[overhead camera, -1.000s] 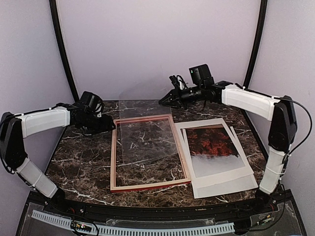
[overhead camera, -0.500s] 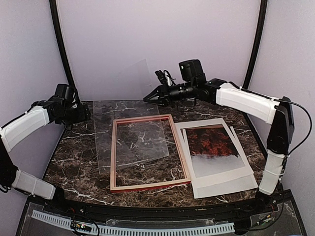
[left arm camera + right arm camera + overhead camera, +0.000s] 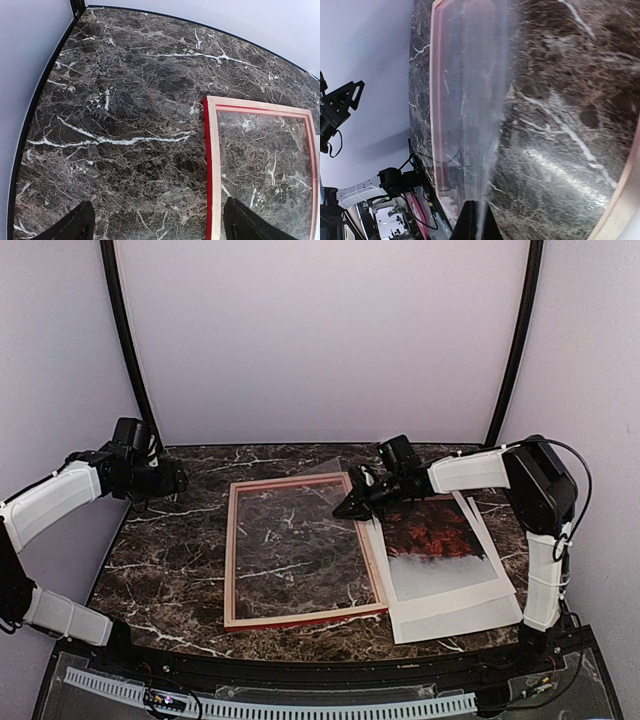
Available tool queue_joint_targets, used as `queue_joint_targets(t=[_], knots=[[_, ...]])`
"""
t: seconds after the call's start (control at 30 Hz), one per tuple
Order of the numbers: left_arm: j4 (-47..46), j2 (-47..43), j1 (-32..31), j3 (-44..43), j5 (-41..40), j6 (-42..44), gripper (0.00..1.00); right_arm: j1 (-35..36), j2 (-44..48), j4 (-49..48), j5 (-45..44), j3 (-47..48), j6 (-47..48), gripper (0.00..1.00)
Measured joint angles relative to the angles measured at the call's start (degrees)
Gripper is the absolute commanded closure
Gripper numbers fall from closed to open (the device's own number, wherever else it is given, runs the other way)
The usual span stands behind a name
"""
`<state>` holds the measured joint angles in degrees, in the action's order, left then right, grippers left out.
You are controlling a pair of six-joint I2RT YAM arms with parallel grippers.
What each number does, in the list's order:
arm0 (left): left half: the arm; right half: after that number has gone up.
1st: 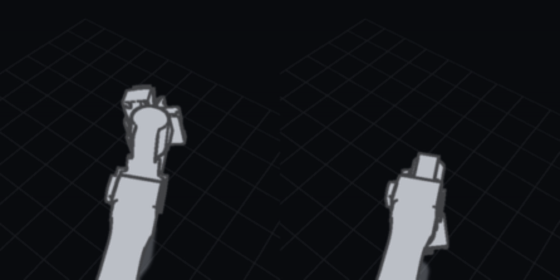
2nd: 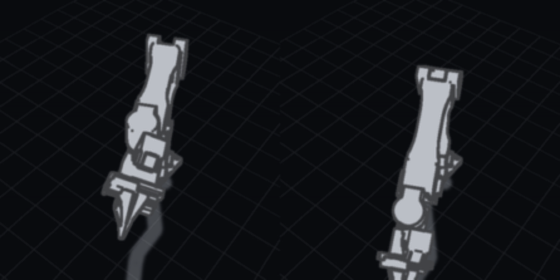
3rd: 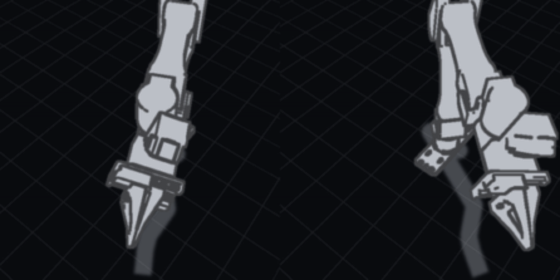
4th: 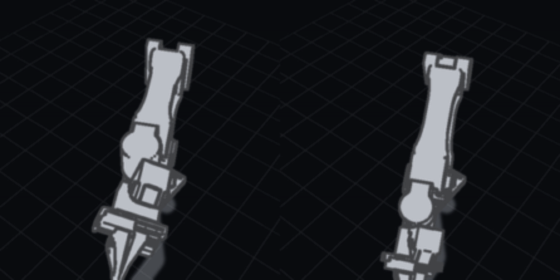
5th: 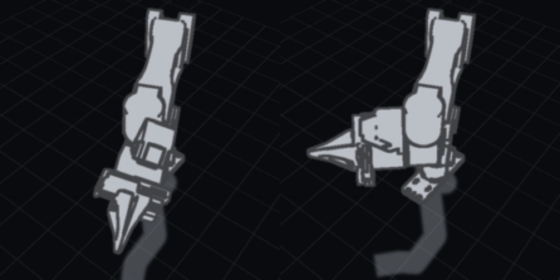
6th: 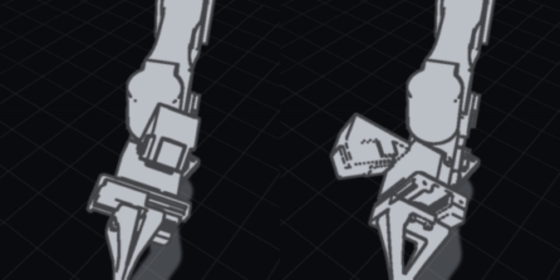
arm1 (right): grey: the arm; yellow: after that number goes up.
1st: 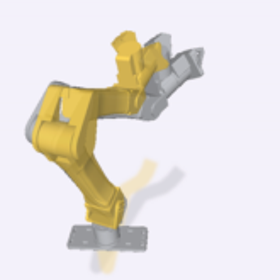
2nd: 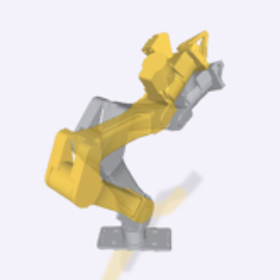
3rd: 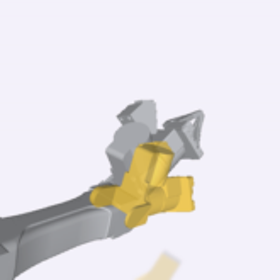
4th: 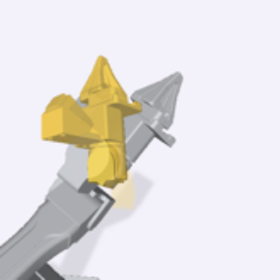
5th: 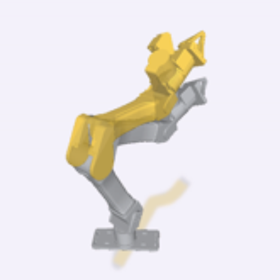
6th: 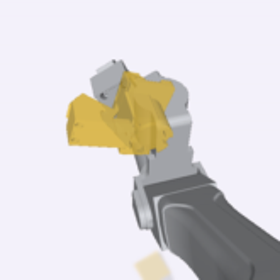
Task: Put the photo into the frame
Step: Place the glass panel at the frame body.
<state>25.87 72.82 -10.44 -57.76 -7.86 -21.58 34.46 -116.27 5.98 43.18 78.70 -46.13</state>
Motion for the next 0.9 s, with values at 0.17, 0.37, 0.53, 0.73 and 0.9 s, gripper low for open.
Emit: queue_joint_targets(t=[0.17, 0.37, 0.53, 0.73, 0.9], knots=[[-1.9, 0.1, 0.0, 2.2, 3.0, 0.0, 0.06, -2.0, -1.2, 0.0, 0.7, -2.1, 1.9, 1.0], [-3.7, 0.7, 0.0, 3.4, 5.6, -0.1, 0.06, -2.0, -1.3, -0.6, 0.9, -2.1, 2.8, 1.0], [-4.9, 1.0, -0.4, 3.7, 6.6, -0.1, 0.06, -2.0, -1.4, -0.8, 0.8, -2.1, 3.4, 1.0], [-6.0, 2.4, -1.6, 5.0, 7.2, -0.6, 0.05, -2.0, -1.3, -0.6, 0.9, -1.8, 4.3, 1.0], [-7.0, 3.7, -2.3, 6.3, 9.2, -1.8, 0.03, -1.7, 1.6, 1.6, 0.9, -1.1, 4.7, 1.0]])
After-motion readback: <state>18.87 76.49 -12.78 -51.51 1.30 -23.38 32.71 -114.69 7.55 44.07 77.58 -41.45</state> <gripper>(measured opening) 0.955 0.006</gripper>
